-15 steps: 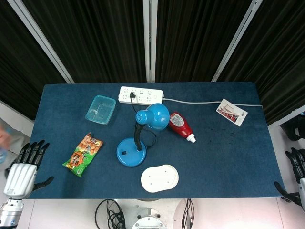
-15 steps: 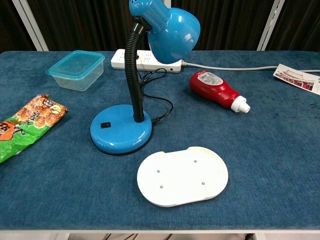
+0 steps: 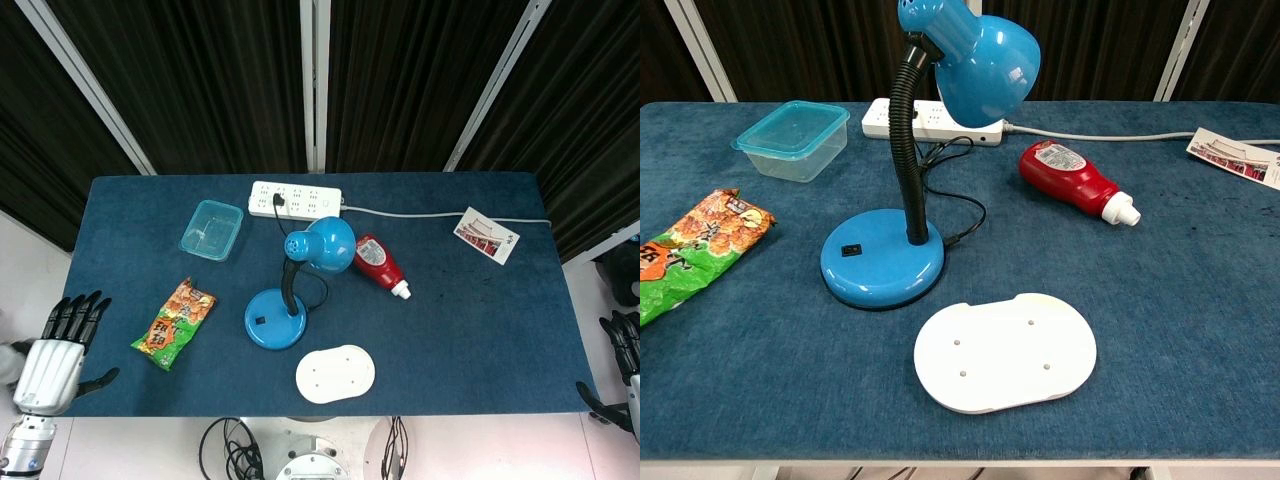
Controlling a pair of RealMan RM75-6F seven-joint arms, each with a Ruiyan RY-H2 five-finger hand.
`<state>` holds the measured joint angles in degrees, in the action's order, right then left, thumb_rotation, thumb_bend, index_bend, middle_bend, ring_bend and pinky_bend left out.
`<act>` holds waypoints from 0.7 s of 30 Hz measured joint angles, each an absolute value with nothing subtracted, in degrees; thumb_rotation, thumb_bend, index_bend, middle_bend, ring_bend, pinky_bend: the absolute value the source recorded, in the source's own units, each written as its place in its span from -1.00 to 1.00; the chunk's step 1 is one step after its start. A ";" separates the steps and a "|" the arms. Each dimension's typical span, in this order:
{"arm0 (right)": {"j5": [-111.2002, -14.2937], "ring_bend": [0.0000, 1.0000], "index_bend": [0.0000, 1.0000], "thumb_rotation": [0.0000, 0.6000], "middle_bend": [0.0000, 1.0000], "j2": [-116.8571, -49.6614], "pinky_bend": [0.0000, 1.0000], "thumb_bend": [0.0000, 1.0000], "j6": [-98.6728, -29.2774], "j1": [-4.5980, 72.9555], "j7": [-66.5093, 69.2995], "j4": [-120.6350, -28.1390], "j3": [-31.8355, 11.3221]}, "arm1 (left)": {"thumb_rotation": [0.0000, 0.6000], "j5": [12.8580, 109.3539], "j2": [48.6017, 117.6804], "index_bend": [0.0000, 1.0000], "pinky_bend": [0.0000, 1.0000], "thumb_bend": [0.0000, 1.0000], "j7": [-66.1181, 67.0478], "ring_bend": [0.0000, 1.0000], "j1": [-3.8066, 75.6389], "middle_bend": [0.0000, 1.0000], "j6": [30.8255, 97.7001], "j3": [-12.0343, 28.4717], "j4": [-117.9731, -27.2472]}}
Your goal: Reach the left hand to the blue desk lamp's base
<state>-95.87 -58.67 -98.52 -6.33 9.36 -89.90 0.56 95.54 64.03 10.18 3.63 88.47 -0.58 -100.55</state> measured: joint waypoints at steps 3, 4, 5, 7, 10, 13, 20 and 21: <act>-95.75 -1.00 -1.00 1.00 -1.00 -58.61 -1.00 -0.72 -98.27 -6.17 9.38 -90.08 0.48 | 1.00 96.24 64.41 -0.97 -0.14 -0.74 11.34 -0.30 3.90 -0.32 88.79 -0.24 -100.85; -95.70 -1.00 -1.00 1.00 -1.00 -58.59 -1.00 -0.72 -98.17 -6.13 9.37 -90.11 0.47 | 1.00 96.75 64.62 -0.97 0.21 -0.62 11.88 0.08 4.06 0.04 88.91 -0.14 -100.84; -95.65 -1.00 -1.00 1.00 -1.00 -58.57 -1.00 -0.72 -98.05 -6.10 9.35 -90.13 0.47 | 1.00 97.22 64.76 -0.96 0.47 -0.50 12.10 0.35 4.25 0.33 88.83 -0.17 -100.83; -95.50 -1.00 -1.00 1.00 -1.00 -58.53 -1.00 -0.72 -97.80 -6.04 9.37 -90.14 0.49 | 1.00 97.85 64.90 -0.96 0.66 -0.33 11.98 0.57 4.76 0.57 87.86 -0.45 -101.01; -95.29 -1.00 -1.00 1.00 -1.00 -58.60 -1.00 -0.72 -97.89 -6.13 9.57 -89.88 0.47 | 1.00 98.22 65.21 -0.95 0.71 -0.24 11.83 0.65 5.86 0.65 85.40 -0.97 -101.44; -95.20 -1.00 -1.00 1.00 -1.00 -58.68 -1.00 -0.72 -97.88 -6.19 9.79 -89.69 0.50 | 1.00 98.63 66.02 -0.95 0.71 -0.24 12.43 0.65 7.20 0.66 82.44 -1.52 -102.10; -95.72 -1.00 -1.00 1.00 -1.00 -58.75 -1.00 -0.72 -97.94 -6.11 9.49 -90.09 0.63 | 1.00 97.21 69.57 -0.95 0.70 -0.23 16.91 0.65 11.13 0.66 73.76 -1.71 -103.69; -95.73 -1.00 -1.00 1.00 -1.00 -58.71 -1.00 -0.72 -97.97 -6.11 9.47 -90.15 0.62 | 1.00 96.38 70.12 -0.95 0.70 -0.22 17.54 0.65 11.67 0.66 72.53 -1.58 -103.76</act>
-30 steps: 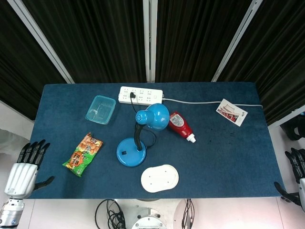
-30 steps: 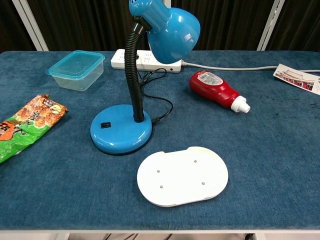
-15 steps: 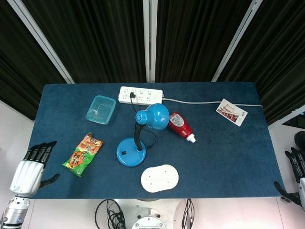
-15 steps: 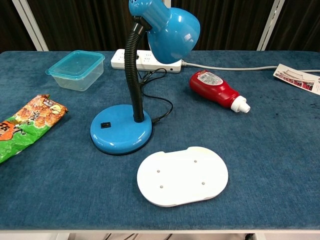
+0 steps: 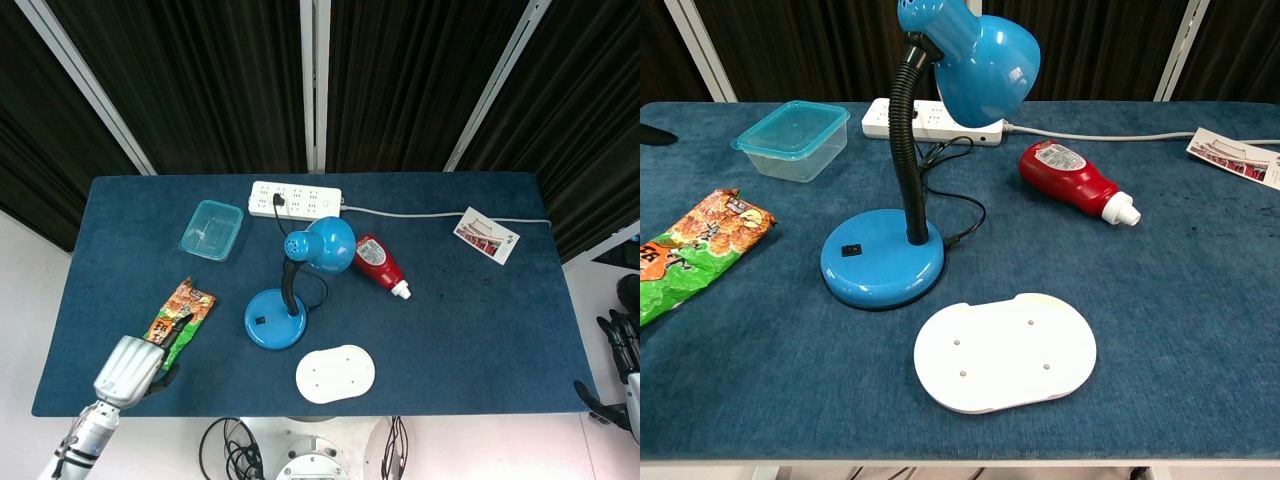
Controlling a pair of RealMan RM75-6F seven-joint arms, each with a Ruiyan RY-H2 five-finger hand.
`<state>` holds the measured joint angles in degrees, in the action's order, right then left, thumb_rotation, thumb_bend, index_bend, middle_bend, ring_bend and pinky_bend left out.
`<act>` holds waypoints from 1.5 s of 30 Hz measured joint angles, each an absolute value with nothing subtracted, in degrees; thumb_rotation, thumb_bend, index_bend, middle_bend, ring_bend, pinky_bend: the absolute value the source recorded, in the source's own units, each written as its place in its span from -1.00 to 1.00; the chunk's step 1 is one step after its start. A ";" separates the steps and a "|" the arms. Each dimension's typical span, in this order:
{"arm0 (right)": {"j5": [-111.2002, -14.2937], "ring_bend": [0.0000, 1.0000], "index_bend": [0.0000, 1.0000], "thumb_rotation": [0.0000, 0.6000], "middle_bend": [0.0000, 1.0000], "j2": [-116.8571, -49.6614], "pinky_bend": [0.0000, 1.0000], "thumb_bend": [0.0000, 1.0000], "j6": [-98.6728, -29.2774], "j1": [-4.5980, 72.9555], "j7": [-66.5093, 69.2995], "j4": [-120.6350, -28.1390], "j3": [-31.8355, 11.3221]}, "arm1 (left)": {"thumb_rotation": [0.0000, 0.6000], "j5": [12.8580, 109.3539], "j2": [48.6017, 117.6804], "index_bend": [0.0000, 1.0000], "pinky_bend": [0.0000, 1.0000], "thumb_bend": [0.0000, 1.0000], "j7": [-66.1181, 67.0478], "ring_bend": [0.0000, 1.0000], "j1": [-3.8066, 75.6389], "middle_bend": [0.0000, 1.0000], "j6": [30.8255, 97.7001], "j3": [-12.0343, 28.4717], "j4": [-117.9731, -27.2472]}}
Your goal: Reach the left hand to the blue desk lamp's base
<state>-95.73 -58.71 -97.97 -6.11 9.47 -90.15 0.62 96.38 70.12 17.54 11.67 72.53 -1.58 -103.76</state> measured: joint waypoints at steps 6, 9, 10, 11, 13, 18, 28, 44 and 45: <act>-95.02 -1.00 -1.00 1.00 -1.00 -58.44 -1.00 -0.72 -97.88 -6.18 9.74 -90.28 0.43 | 1.00 88.94 75.88 -0.95 0.70 -0.17 22.29 0.65 16.10 0.64 63.86 -0.02 -103.09; -94.83 -1.00 -1.00 1.00 -1.00 -58.36 -1.00 -0.72 -97.85 -6.21 9.92 -90.24 0.37 | 1.00 85.92 79.07 -0.95 0.70 -0.17 24.74 0.65 18.16 0.64 61.01 0.69 -101.92; -94.75 -1.00 -1.00 1.00 -1.00 -58.37 -1.00 -0.72 -97.81 -6.21 10.00 -90.20 0.36 | 1.00 84.86 80.08 -0.95 0.70 -0.17 25.38 0.65 18.81 0.64 60.20 0.95 -101.42; -94.65 -1.00 -1.00 1.00 -1.00 -58.38 -1.00 -0.72 -97.74 -6.21 10.06 -90.14 0.35 | 1.00 84.10 80.72 -0.95 0.70 -0.16 25.65 0.65 19.24 0.64 59.65 1.12 -101.07; -94.37 -1.00 -1.00 1.00 -1.00 -58.43 -1.00 -0.72 -97.47 -6.17 10.24 -89.94 0.32 | 1.00 82.52 82.11 -0.95 0.70 -0.16 26.33 0.65 20.33 0.64 58.43 1.48 -100.23; -93.62 -1.00 -1.00 1.00 -1.00 -58.66 -1.00 -0.72 -96.64 -6.00 10.75 -89.42 0.24 | 1.00 80.13 84.54 -0.95 0.70 -0.13 28.05 0.65 22.48 0.63 56.78 2.14 -98.84; -92.89 -1.00 -1.00 1.00 -1.00 -58.81 -1.00 -0.72 -96.37 -5.99 12.04 -88.39 0.03 | 1.00 75.51 87.81 -0.95 0.70 -0.09 30.91 0.65 25.81 0.63 54.34 2.61 -96.69; -92.04 -1.00 -1.00 1.00 -1.00 -59.20 -1.00 -0.71 -95.62 -5.89 13.18 -87.11 -0.15 | 1.00 70.54 88.25 -0.95 0.70 -0.08 31.97 0.65 28.32 0.63 54.31 1.53 -95.86; -92.02 -1.00 -1.00 1.00 -1.00 -59.22 -1.00 -0.71 -95.58 -5.90 13.18 -87.11 -0.14 | 1.00 70.42 88.19 -0.95 0.70 -0.07 31.93 0.65 28.39 0.63 54.36 1.45 -95.94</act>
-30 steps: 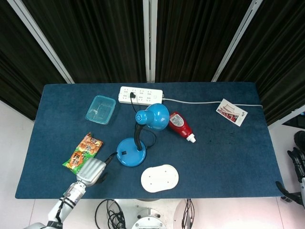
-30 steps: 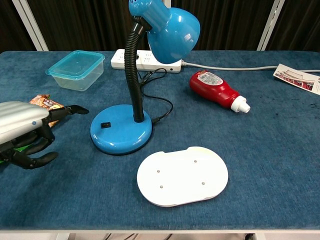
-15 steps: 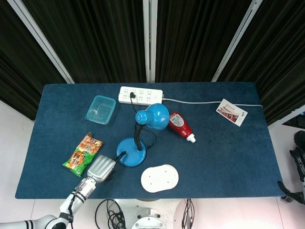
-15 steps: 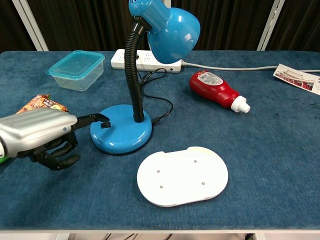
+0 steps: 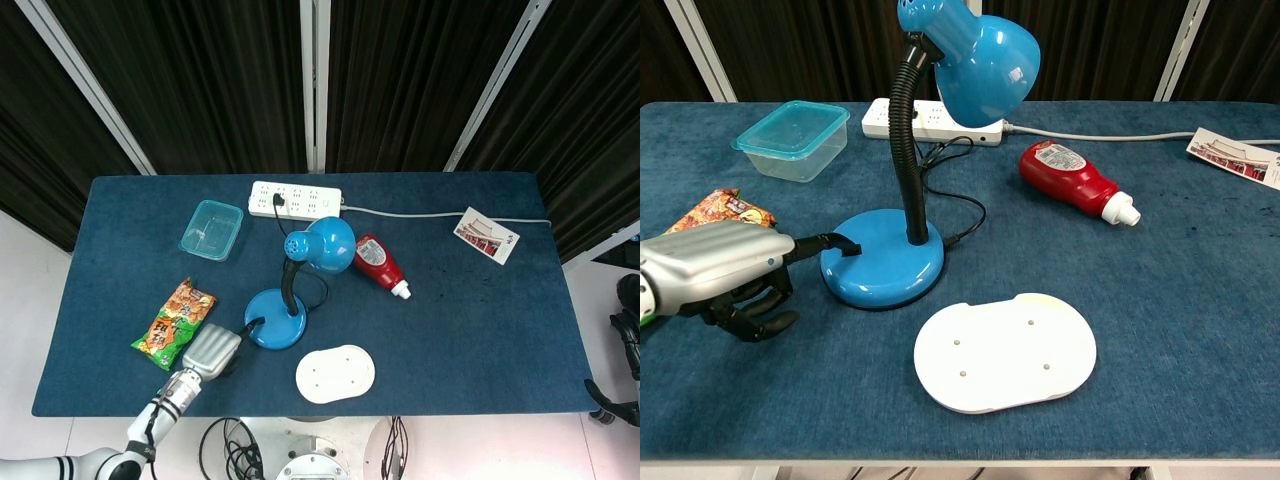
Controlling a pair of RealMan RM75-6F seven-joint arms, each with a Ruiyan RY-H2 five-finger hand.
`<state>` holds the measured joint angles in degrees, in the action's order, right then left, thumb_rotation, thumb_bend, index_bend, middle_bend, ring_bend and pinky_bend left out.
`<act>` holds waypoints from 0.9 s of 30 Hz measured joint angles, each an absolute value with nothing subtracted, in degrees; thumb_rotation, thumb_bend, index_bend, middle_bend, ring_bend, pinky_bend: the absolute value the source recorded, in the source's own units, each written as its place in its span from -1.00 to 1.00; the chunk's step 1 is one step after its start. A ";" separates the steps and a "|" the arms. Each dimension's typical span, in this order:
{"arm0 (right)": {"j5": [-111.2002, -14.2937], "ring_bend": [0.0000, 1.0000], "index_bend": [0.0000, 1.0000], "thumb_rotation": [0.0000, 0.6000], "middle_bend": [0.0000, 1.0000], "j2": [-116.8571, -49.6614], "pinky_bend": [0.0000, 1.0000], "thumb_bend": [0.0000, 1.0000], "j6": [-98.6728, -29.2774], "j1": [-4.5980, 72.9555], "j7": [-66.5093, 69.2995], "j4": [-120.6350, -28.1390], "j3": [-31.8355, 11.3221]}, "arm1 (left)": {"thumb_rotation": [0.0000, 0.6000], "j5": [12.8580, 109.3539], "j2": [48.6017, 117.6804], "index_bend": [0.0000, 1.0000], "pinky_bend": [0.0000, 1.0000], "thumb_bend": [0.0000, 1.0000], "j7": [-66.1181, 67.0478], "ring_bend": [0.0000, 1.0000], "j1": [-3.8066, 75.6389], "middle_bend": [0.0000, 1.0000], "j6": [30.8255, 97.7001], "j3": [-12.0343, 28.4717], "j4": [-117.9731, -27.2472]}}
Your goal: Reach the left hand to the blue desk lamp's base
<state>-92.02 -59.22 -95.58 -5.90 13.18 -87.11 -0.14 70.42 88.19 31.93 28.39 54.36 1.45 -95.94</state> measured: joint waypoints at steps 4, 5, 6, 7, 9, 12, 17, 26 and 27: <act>-91.95 -1.00 -1.00 1.00 -1.00 -59.23 -1.00 -0.71 -95.50 -5.97 13.08 -87.15 -0.08 | 1.00 69.95 87.96 -0.95 0.69 -0.07 31.65 0.65 28.69 0.63 54.61 1.01 -96.06; -91.93 -1.00 -1.00 1.00 -1.00 -59.22 -1.00 -0.71 -95.53 -5.98 13.06 -87.15 -0.09 | 1.00 69.88 87.92 -0.95 0.69 -0.07 31.63 0.65 28.76 0.63 54.68 0.90 -96.06; -91.88 -1.00 -1.00 1.00 -1.00 -59.20 -1.00 -0.71 -95.55 -6.01 13.04 -87.16 -0.11 | 1.00 69.79 87.89 -0.95 0.69 -0.07 31.59 0.65 28.80 0.63 54.78 0.82 -96.06; -91.86 -1.00 -1.00 1.00 -1.00 -59.19 -1.00 -0.71 -95.57 -6.03 13.04 -87.18 -0.12 | 1.00 69.70 87.85 -0.95 0.69 -0.07 31.49 0.65 28.84 0.63 54.92 0.73 -96.10; -91.81 -1.00 -1.00 1.00 -1.00 -59.17 -1.00 -0.70 -95.56 -6.03 12.98 -87.21 -0.16 | 1.00 69.65 87.75 -0.95 0.69 -0.07 31.36 0.65 28.88 0.63 55.19 0.61 -96.21; -91.85 -1.00 -1.00 1.00 -1.00 -59.21 -1.00 -0.70 -95.44 -5.99 12.89 -87.24 -0.14 | 1.00 69.54 87.49 -0.94 0.69 -0.07 31.16 0.65 28.98 0.63 55.54 0.33 -96.43; -91.87 -1.00 -1.00 1.00 -1.00 -59.30 -1.00 -0.70 -95.30 -5.93 12.79 -87.26 -0.12 | 1.00 69.02 87.26 -0.91 0.69 -0.07 31.35 0.65 29.37 0.62 55.51 -0.23 -96.70; -91.69 -1.00 -1.00 1.00 -1.00 -59.23 -1.00 -0.69 -95.44 -6.08 12.93 -87.27 -0.18 | 1.00 68.37 87.46 -0.86 0.69 -0.07 31.85 0.65 30.07 0.63 55.61 -0.85 -96.66; -91.67 -1.00 -1.00 1.00 -1.00 -59.25 -1.00 -0.69 -95.43 -6.09 12.95 -87.24 -0.19 | 1.00 68.31 87.48 -0.84 0.69 -0.07 31.93 0.65 30.12 0.63 55.66 -0.92 -96.68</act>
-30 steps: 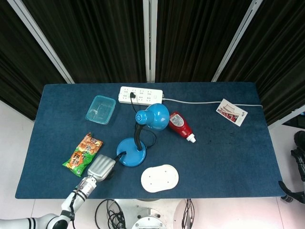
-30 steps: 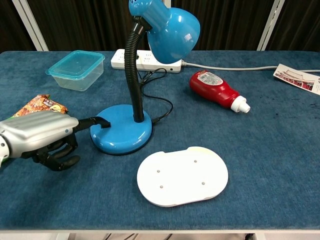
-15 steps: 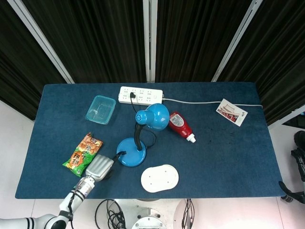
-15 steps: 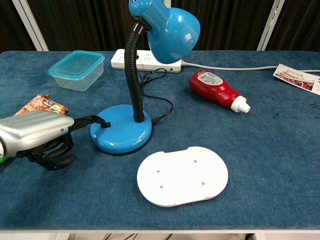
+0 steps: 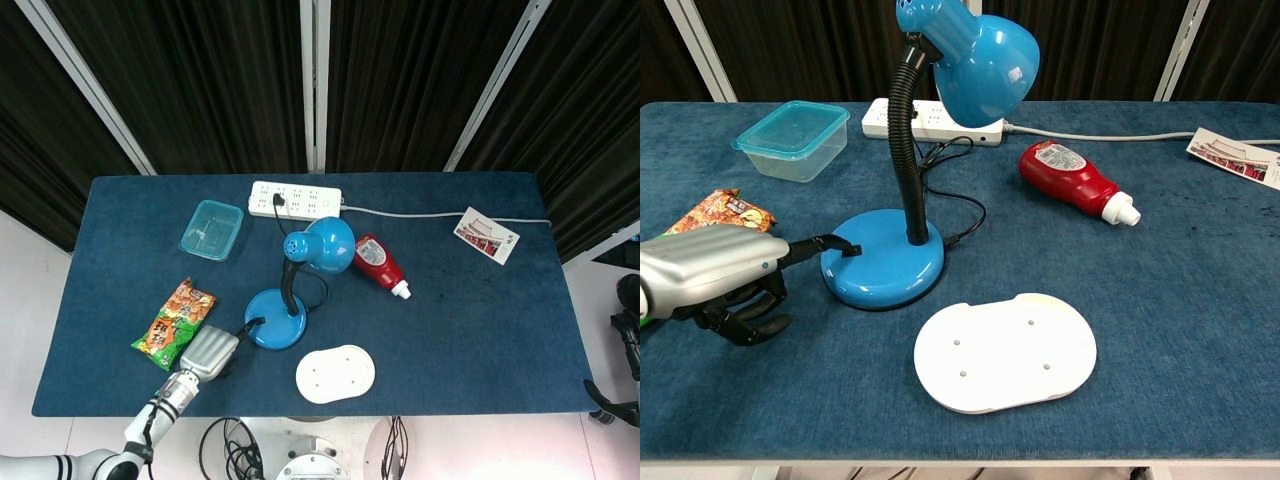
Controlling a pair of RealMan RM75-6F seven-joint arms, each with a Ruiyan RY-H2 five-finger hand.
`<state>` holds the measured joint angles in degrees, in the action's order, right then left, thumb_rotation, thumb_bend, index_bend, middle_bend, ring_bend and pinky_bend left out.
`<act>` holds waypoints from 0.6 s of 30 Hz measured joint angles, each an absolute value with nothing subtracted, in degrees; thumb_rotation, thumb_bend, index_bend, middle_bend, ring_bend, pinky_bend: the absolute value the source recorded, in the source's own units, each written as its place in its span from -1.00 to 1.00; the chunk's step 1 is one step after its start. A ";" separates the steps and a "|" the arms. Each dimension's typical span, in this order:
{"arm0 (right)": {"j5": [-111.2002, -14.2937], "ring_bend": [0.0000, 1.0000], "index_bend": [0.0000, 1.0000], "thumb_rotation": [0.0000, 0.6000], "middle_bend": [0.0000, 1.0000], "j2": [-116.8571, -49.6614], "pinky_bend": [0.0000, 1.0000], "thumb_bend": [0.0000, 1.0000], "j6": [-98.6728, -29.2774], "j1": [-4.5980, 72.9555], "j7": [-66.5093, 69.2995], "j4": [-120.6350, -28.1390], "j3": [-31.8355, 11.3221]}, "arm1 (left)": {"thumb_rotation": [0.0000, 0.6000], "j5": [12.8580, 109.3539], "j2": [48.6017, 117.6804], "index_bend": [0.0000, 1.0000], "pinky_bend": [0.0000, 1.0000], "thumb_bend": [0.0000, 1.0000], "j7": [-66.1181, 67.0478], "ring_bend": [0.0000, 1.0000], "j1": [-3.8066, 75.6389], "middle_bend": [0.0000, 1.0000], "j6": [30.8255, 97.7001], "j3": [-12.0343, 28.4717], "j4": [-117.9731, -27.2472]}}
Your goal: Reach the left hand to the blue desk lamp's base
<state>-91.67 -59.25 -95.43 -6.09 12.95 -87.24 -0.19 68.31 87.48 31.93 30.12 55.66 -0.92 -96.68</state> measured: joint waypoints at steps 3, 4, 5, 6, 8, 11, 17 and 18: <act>-91.60 -1.00 -1.00 1.00 -1.00 -59.30 -1.00 -0.69 -95.29 -6.07 13.02 -87.14 -0.19 | 1.00 68.22 87.53 -0.82 0.69 -0.07 32.29 0.66 30.20 0.63 55.95 -1.13 -96.67; -91.59 -1.00 -1.00 1.00 -1.00 -59.32 -1.00 -0.69 -95.24 -6.05 13.02 -87.13 -0.19 | 1.00 68.16 87.55 -0.80 0.69 -0.07 32.55 0.66 30.23 0.63 56.10 -1.21 -96.65; -91.59 -1.00 -1.00 1.00 -1.00 -59.34 -1.00 -0.69 -95.22 -6.04 13.01 -87.12 -0.18 | 1.00 68.10 87.57 -0.79 0.69 -0.07 32.76 0.66 30.25 0.63 56.23 -1.28 -96.65; -91.60 -1.00 -1.00 1.00 -1.00 -59.35 -1.00 -0.69 -95.19 -6.03 13.03 -87.11 -0.18 | 1.00 68.04 87.59 -0.78 0.69 -0.07 32.98 0.66 30.27 0.63 56.36 -1.35 -96.64; -91.57 -1.00 -1.00 1.00 -1.00 -59.35 -1.00 -0.68 -95.16 -6.02 13.02 -87.11 -0.20 | 1.00 67.96 87.64 -0.75 0.69 -0.07 33.41 0.66 30.32 0.63 56.65 -1.53 -96.64; -91.48 -1.00 -1.00 1.00 -1.00 -59.34 -1.00 -0.67 -95.09 -5.99 13.01 -87.13 -0.25 | 1.00 68.23 87.72 -0.72 0.69 -0.07 34.21 0.66 30.40 0.63 57.10 -1.81 -96.57; -91.36 -1.00 -1.00 1.00 -1.00 -59.32 -1.00 -0.66 -94.99 -5.97 12.83 -87.35 -0.31 | 1.00 69.83 88.10 -0.72 0.69 -0.07 34.83 0.66 30.39 0.62 58.72 -2.06 -96.54; -91.37 -1.00 -1.00 1.00 -1.00 -59.29 -1.00 -0.65 -95.02 -5.97 12.80 -87.39 -0.32 | 1.00 70.26 88.15 -0.73 0.69 -0.07 34.59 0.66 30.34 0.62 59.11 -2.01 -96.50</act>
<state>-91.37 -59.29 -95.02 -5.97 12.80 -87.39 -0.32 70.26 88.15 34.59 30.34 59.11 -2.01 -96.50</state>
